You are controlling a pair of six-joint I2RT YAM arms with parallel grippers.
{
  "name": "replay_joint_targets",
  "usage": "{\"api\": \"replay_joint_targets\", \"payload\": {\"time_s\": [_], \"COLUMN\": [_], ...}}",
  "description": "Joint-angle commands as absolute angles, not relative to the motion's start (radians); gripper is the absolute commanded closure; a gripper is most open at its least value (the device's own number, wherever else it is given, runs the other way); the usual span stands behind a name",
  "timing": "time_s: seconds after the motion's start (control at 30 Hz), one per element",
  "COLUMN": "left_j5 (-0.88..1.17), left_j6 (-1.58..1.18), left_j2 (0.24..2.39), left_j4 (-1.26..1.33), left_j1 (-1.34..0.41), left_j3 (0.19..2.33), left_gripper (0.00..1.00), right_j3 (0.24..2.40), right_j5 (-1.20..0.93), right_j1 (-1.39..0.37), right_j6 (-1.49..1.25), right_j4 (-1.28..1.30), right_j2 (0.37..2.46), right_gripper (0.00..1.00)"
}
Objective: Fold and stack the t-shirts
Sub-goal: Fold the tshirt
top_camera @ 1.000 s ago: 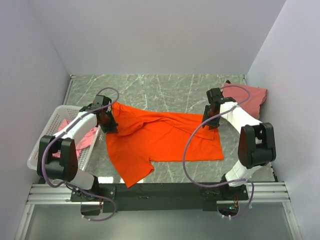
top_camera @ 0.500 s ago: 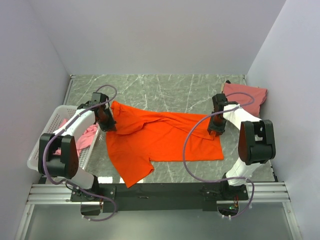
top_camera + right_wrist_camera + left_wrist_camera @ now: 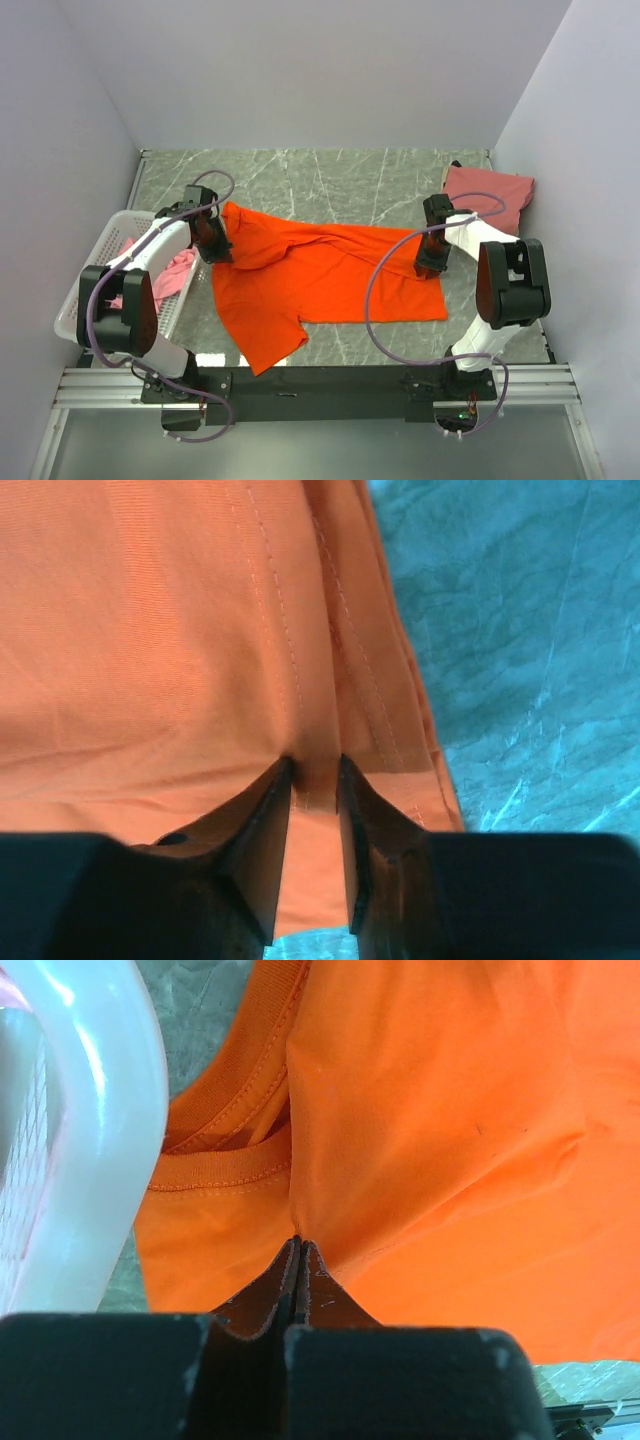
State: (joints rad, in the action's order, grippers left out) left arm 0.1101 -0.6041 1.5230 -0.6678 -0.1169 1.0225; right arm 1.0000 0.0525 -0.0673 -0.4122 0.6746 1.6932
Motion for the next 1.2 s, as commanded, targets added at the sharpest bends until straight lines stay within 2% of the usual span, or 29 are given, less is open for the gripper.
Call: {"api": "replay_joint_targets", "payload": {"time_s": [0.0,0.1,0.23,0.43,0.67,0.9,1.03,1.17], "left_j5": [0.118,0.115,0.114,0.117,0.13,0.146,0.149,0.152], "left_j6": [-0.581,-0.578,-0.574,-0.568,-0.565,-0.568,-0.568,-0.568], "left_j2": [1.529,1.534,1.537,1.54,1.539,1.54,1.536,1.532], "left_j4": [-0.675,-0.673,-0.669,-0.663,-0.65,-0.634,-0.632,-0.63], "left_j1": [-0.112,-0.11,-0.109,-0.104,-0.104,-0.106,-0.104,-0.104], "left_j3": [1.058,1.057,1.049,1.037,1.019,0.996,0.989,0.986], "left_gripper": [0.99,0.99,0.99,0.99,0.99,0.99,0.99,0.99], "right_j3": [0.989,1.014,1.058,1.149,1.236,1.236,1.223,1.212], "right_j5": [0.075,0.115,0.181,0.296,0.268,0.221,0.201,0.183], "right_j1": [-0.06,-0.06,-0.06,-0.049,-0.044,-0.044,-0.046,-0.044], "right_j6": [-0.423,-0.416,-0.397,-0.356,-0.348,-0.345,-0.344,-0.351], "right_j4": [0.647,0.661,0.689,0.744,0.781,0.782,0.773,0.769], "right_j2": [1.707,1.706,1.704,1.718,1.729,1.77,1.781,1.776], "right_gripper": [0.71,0.91,1.0,1.0,1.0,0.91,0.81,0.78]}}
